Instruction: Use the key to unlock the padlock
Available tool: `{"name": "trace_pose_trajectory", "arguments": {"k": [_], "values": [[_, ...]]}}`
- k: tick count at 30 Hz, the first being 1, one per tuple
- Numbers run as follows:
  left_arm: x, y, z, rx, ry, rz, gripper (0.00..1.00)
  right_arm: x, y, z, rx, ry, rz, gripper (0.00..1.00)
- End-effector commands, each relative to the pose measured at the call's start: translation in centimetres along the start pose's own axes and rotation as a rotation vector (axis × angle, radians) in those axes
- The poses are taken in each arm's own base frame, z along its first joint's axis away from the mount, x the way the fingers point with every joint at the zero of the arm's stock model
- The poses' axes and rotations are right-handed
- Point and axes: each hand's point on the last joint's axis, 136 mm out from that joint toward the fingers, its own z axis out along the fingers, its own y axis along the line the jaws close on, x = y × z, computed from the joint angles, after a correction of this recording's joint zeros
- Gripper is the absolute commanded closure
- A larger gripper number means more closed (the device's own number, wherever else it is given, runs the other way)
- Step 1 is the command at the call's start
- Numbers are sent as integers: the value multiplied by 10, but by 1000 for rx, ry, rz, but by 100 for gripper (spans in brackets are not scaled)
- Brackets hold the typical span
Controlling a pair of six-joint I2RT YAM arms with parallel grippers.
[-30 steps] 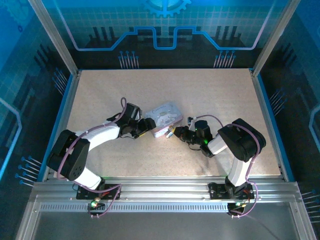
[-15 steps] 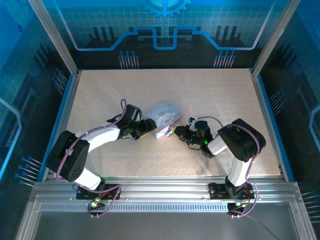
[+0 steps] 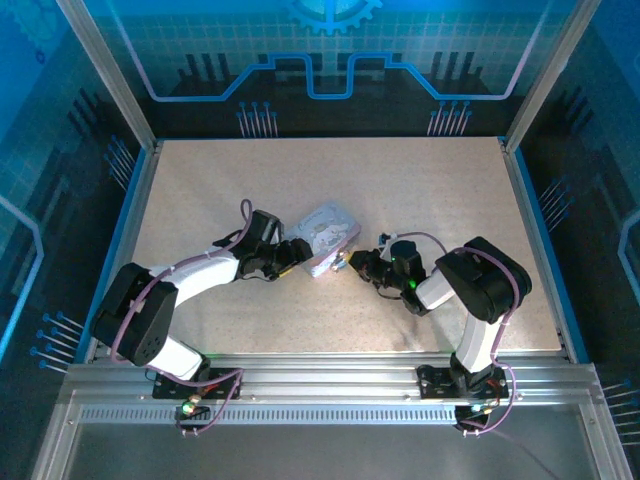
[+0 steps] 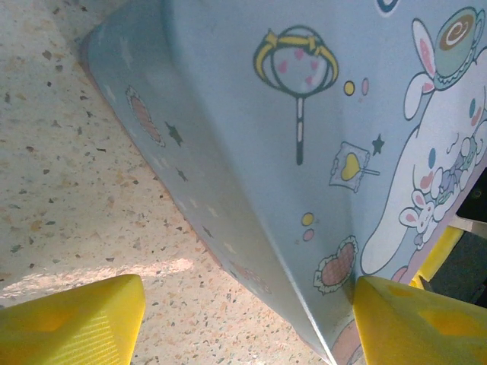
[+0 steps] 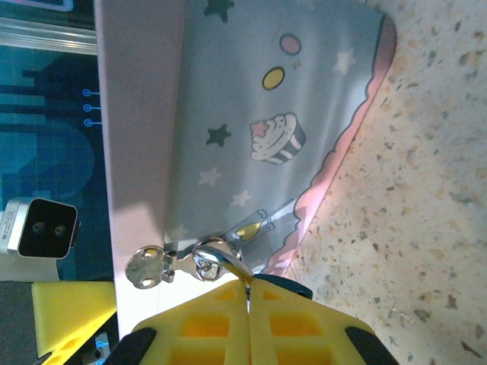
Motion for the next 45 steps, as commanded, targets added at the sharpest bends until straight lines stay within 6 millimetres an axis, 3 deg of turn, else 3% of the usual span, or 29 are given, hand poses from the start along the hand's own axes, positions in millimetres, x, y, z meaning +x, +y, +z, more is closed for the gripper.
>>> {"name": "trace_pose_trajectory", "arguments": {"k": [1,10,16,24,34,45], "values": [[20,21,1,-64,51,-23,27,-9,10,1,-44,-23,-19,92],[17,21,-1,-67,39,-22,25,-8,2,-8,-2,-19,-45,93],[9,10,-8,-41,17,4,23,2,0,-21,49,18,-100,92],[-11,-3,-33,-2,-66,26,20,26,10,-46,110,151,-234,92],[-25,1,-67,-10,-164,36,18,50,8,-85,208,274,-321,92],[-27,5,-77,-21,-182,29,17,60,-15,-88,286,328,-296,91]]}}
